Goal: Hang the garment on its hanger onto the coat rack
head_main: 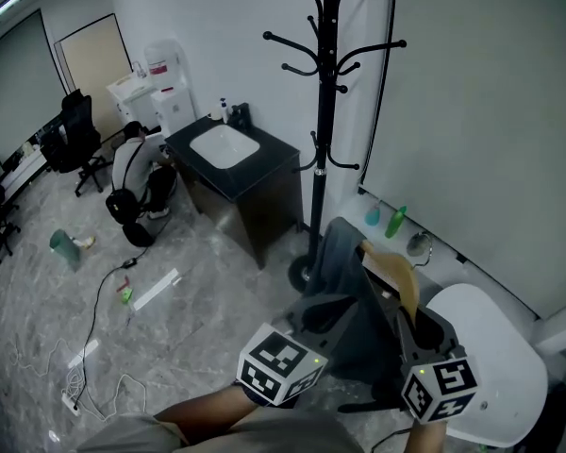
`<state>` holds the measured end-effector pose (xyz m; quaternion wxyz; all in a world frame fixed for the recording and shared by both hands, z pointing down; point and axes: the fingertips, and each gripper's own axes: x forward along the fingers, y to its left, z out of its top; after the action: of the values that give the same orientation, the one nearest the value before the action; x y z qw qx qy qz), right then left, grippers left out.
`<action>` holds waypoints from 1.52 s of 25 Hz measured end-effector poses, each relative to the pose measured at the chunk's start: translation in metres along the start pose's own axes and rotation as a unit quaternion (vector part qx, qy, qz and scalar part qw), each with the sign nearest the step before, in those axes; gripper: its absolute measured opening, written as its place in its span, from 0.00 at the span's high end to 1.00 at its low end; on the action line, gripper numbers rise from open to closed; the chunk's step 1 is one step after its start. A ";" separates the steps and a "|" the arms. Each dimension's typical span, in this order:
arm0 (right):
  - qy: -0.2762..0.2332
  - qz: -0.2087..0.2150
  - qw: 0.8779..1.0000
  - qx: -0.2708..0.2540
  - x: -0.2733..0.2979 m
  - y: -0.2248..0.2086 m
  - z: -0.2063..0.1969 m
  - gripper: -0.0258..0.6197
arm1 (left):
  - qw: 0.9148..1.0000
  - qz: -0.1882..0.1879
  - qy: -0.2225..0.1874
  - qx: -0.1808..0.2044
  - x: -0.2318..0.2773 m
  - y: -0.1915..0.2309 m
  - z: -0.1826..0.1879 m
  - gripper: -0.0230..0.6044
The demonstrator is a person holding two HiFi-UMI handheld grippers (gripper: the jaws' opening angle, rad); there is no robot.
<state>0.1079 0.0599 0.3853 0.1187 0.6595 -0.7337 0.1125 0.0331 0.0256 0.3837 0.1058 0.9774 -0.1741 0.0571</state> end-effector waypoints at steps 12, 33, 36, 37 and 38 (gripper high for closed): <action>-0.012 -0.065 0.998 0.003 0.110 -0.074 0.063 0.86 | 0.999 -0.038 0.005 0.003 0.077 0.118 0.040 0.96; 0.028 -0.044 0.997 -0.065 0.305 -0.245 0.114 0.86 | 1.000 0.025 0.002 0.001 0.234 0.250 0.091 0.96; 0.020 -0.013 0.996 -0.084 0.343 -0.261 0.131 0.86 | 0.999 0.049 -0.002 0.001 0.254 0.270 0.099 0.96; 0.017 -0.004 0.996 -0.090 0.355 -0.265 0.137 0.86 | 0.998 0.057 -0.004 0.001 0.260 0.276 0.101 0.96; 0.013 0.006 0.995 -0.096 0.367 -0.268 0.143 0.86 | 0.998 0.066 -0.005 0.000 0.265 0.282 0.103 0.96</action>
<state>0.3336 -0.3594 0.3703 0.1906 0.6392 -0.7433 0.0513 0.1892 -0.3431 0.3756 0.1004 0.9640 -0.2388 0.0590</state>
